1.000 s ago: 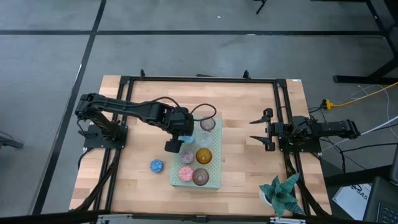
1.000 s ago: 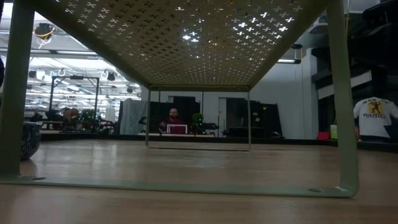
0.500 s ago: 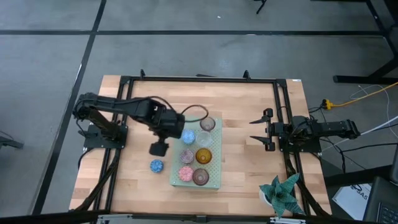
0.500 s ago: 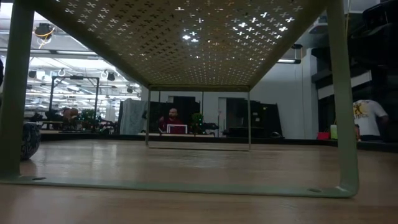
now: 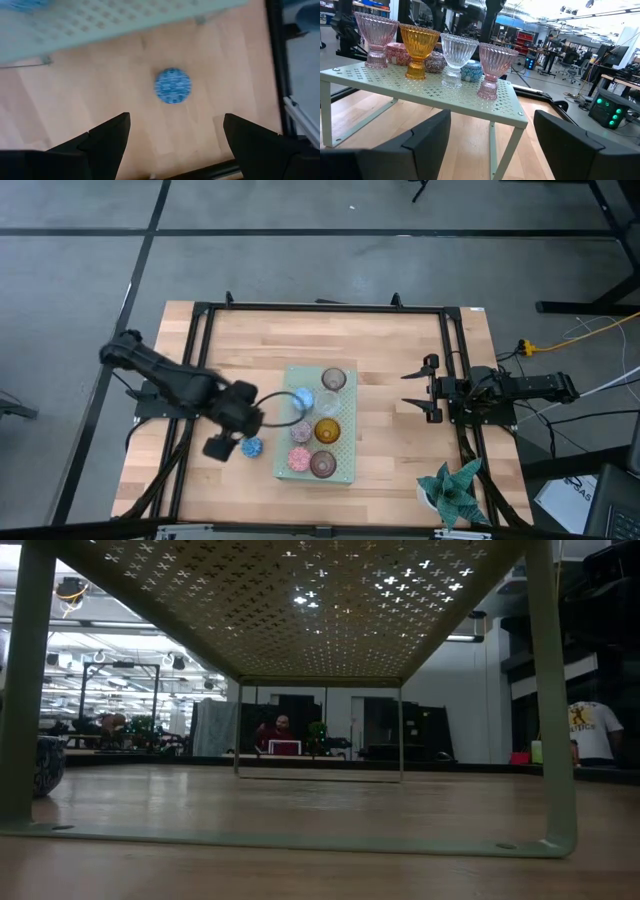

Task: Pick & Place candle stick holders
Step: Put the blue patterned scented candle on the shelf

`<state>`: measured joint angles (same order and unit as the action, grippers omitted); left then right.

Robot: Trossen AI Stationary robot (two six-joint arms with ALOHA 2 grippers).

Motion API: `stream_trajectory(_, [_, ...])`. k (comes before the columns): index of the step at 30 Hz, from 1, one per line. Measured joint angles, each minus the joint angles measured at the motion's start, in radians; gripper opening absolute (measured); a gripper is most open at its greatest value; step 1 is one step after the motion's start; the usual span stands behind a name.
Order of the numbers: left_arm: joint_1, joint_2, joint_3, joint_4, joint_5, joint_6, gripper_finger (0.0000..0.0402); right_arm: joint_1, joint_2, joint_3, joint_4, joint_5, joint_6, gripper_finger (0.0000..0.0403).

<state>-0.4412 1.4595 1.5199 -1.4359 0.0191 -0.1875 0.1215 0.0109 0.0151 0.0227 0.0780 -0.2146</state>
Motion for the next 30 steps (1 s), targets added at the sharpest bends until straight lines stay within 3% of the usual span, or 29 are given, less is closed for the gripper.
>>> stream_trajectory(8, [-0.202,-0.234,-0.341,0.228,-0.121,-0.165,0.0317,0.000,0.000,0.000,0.000,0.000,0.000,0.0288])
stream_trajectory(15, [-0.266,-0.265,-0.541,0.367,-0.136,-0.167,0.0317,0.000,0.000,0.000,0.000,0.000,0.000,0.0288])
stream_trajectory(23, [-0.261,-0.235,-0.650,0.503,-0.122,-0.168,0.0317,0.000,0.000,0.000,0.000,0.000,0.000,0.0288])
stream_trajectory(30, [-0.239,-0.195,-0.683,0.641,-0.189,-0.108,0.0317,0.000,0.000,0.000,0.000,0.000,0.000,0.0288])
